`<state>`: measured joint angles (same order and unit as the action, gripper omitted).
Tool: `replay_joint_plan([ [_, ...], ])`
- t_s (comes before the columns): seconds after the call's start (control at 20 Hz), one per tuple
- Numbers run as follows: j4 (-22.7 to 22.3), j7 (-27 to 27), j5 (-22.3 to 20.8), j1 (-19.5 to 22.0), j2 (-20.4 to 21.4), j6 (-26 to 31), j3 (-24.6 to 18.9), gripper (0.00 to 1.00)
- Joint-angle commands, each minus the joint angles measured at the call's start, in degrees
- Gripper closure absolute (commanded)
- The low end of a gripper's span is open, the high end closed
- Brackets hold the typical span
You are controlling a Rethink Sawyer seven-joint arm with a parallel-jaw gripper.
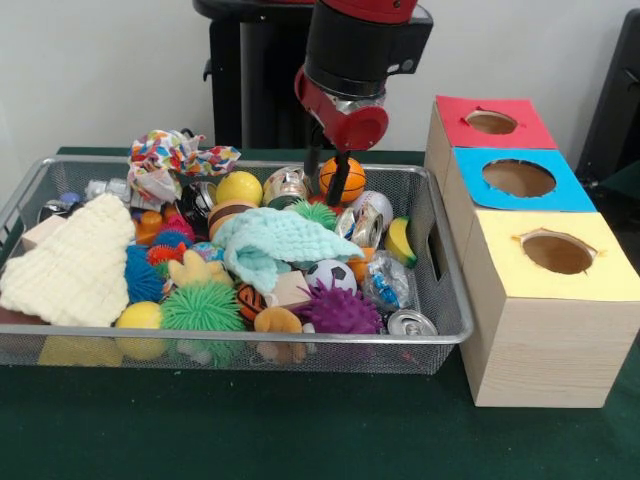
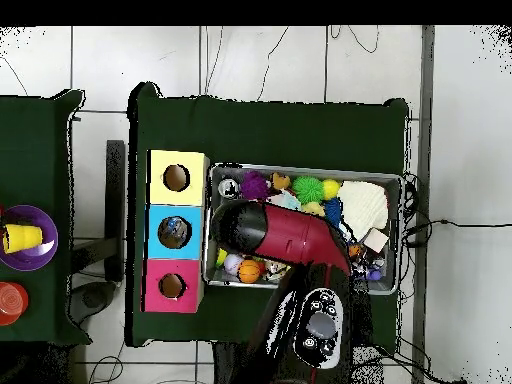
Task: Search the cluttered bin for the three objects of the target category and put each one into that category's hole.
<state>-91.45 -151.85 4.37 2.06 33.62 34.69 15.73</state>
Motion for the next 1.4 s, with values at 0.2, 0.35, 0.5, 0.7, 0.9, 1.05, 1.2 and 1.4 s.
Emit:
replay_joint_plan([
  [0.2,-7.77,3.85,-1.3,6.87,-0.04,-8.6,-11.13,0.0],
  [0.35,-7.69,6.28,-3.16,6.64,0.29,-7.66,-13.65,0.0],
  [0.5,-7.29,16.01,-7.89,9.51,0.75,-6.66,-18.99,0.0],
  [0.7,-6.53,24.55,-13.89,12.48,1.38,-4.98,-25.39,0.0],
  [0.9,-5.77,26.36,-17.75,15.04,0.2,-4.63,-30.34,0.0],
  [1.05,-5.65,27.61,-20.18,16.99,-0.34,-4.54,-33.2,0.0],
  [1.2,-5.87,28.35,-21.84,18.42,-0.1,-3.94,-35.3,0.0],
  [1.4,-6.3,28.42,-24.08,20.1,-0.69,-5.24,-37.51,0.0],
])
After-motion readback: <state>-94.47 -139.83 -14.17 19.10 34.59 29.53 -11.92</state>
